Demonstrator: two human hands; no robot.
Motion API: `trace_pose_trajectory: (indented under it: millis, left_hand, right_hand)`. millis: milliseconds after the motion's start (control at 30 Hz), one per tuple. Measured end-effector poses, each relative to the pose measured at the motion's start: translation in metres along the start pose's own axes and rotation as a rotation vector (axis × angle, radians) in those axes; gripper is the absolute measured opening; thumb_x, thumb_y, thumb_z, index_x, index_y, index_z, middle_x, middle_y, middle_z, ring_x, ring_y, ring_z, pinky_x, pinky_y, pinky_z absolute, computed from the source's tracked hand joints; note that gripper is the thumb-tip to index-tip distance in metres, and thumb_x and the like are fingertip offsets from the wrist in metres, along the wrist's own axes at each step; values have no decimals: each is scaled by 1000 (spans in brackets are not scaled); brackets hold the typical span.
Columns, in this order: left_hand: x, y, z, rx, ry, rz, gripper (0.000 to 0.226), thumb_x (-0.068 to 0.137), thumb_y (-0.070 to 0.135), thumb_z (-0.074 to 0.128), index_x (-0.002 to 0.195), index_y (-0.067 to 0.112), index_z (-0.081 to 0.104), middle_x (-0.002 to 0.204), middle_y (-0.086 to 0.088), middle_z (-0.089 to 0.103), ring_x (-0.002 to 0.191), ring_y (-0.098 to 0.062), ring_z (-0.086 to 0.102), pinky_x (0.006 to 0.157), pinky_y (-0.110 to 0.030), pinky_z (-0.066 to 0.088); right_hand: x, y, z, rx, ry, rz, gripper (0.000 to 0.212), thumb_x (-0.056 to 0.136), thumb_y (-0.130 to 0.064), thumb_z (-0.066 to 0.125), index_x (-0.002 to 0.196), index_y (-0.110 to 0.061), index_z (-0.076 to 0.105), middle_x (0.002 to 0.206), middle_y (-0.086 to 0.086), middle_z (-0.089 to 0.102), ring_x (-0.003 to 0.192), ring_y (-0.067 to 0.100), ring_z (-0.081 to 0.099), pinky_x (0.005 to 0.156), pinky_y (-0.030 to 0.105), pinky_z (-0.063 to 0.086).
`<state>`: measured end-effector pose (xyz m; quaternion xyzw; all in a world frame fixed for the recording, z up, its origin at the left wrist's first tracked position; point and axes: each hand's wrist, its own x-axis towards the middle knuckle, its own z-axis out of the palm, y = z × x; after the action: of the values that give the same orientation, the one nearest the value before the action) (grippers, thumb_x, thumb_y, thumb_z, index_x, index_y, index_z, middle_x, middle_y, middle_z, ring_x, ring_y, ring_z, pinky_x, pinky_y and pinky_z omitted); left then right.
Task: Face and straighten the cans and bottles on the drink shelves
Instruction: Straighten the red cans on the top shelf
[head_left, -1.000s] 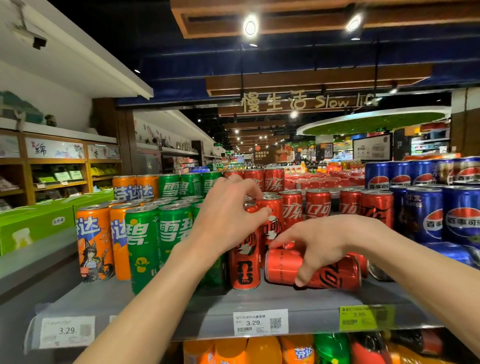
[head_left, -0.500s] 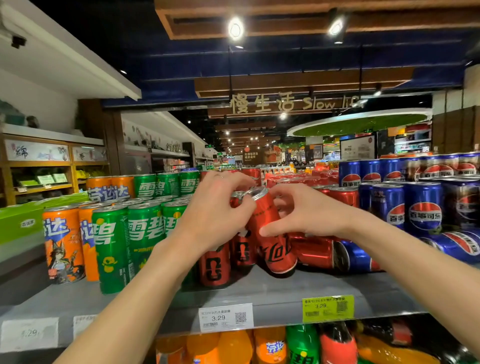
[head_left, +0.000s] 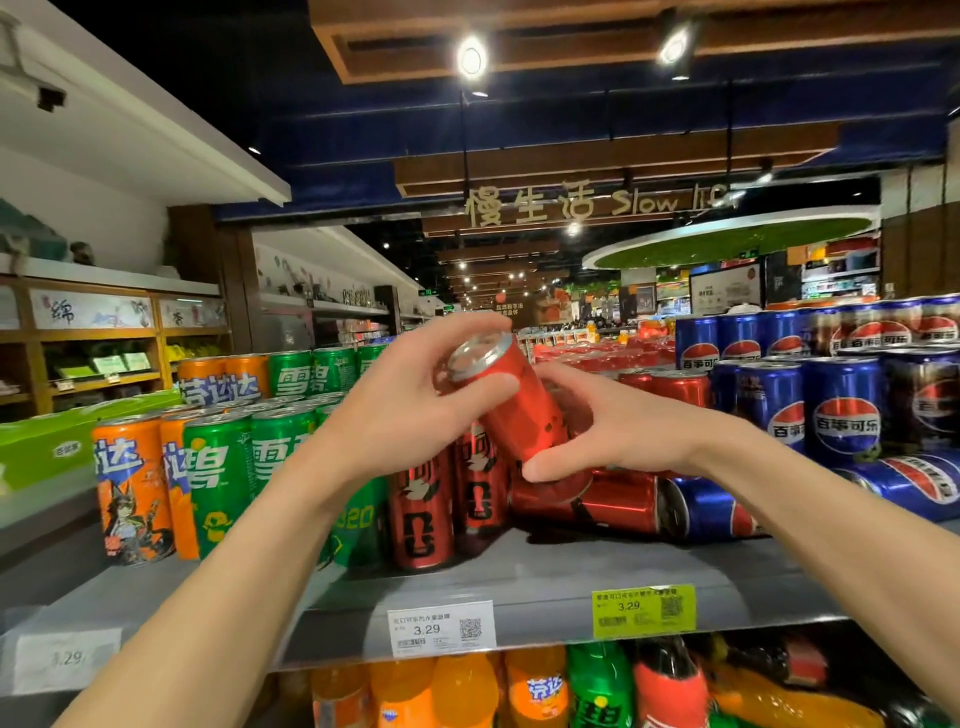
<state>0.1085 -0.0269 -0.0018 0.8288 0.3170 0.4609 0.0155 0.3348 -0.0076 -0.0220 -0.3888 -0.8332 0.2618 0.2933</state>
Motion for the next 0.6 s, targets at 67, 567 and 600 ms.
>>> trace_pose_trajectory:
  millis: [67,567,600]
  left_hand:
    - [0,0,-3,-78,37,-39,41,90,25,72,128,32,60,118,16,66,104,5,62,90,-20,52]
    - [-3,-17,6,133,41,-150,23,86,21,63,107,31,62,98,17,65,97,8,57,83,-12,40]
    - [-2,-17,6,137,46,-153,22,87,21,62,106,30,63,100,18,65,98,8,57,83,-12,40]
  right_hand:
    - [-2,4,-2,51,23,35,67,81,-25,84,137,-35,49,125,-13,69,111,5,68,102,34,52]
    - [13,-10,3,179,564,-66,55,69,-43,89,117,-33,63,107,-8,68,99,7,66,87,28,50]
    - [15,-11,8,164,541,-59,53,69,-42,89,115,-34,64,107,-11,68,98,4,65,87,25,49]
